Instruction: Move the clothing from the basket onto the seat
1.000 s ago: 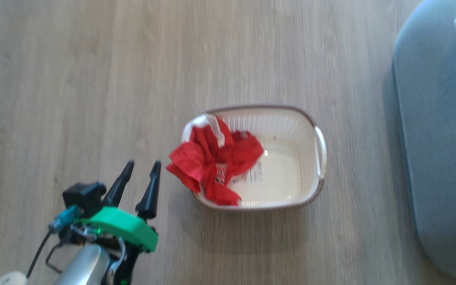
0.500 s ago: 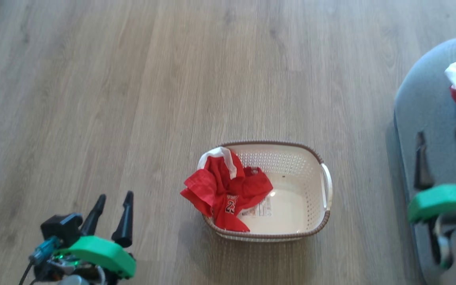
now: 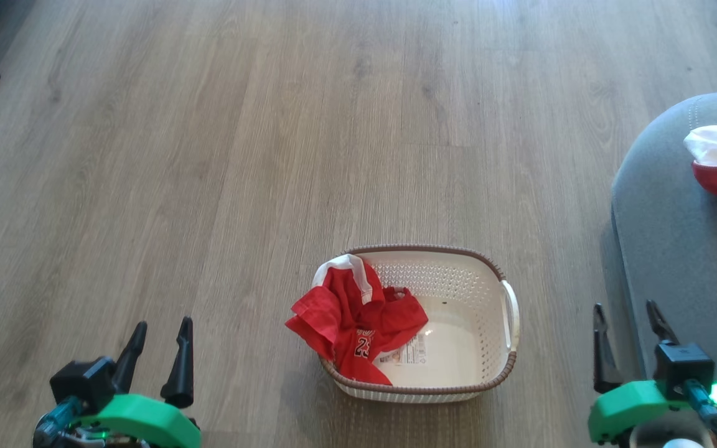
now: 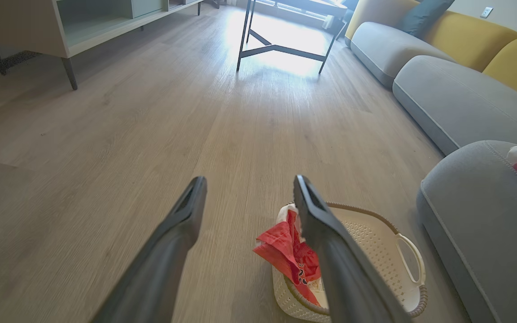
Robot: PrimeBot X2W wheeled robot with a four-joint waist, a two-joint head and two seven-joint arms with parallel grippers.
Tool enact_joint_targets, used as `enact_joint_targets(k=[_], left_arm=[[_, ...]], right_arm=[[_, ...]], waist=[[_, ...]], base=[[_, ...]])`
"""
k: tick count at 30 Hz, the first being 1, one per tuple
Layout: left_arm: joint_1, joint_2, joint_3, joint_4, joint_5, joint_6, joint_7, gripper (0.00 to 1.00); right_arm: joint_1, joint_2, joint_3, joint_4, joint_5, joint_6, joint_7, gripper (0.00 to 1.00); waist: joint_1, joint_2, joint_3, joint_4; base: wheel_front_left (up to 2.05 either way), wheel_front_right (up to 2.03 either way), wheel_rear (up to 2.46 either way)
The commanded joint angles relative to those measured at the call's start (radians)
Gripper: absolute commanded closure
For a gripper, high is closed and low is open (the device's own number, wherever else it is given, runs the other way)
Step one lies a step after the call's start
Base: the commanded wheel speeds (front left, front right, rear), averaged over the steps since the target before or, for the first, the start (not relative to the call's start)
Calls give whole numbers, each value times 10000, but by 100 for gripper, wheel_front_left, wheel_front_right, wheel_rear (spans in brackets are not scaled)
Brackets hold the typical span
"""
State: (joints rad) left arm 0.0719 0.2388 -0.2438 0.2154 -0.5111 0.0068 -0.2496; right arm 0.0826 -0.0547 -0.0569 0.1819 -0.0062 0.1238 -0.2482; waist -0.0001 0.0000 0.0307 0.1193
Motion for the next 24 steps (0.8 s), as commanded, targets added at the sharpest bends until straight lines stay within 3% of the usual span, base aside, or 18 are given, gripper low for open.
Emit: enact_joint_targets(k=[1,14,24], left_arm=[[-327,45,488,-337,123,-86,-121,0],[-324,-261,876,-374,480,-340,-121,0],[-1608,-379,750,36,524,-564,-10,0]], right_arm=[[-240,-24,302,-401,-50,69,-133,0],[-370,41,629,-441,-36,69,-134,0],[-1271,44,726,-917,-73,69,-135,0]], waist=[[1,0,-12,-29],[1,0,241,-133],[1,0,2049,-247]], base=[[0,0,0],[0,0,0],[0,0,0]])
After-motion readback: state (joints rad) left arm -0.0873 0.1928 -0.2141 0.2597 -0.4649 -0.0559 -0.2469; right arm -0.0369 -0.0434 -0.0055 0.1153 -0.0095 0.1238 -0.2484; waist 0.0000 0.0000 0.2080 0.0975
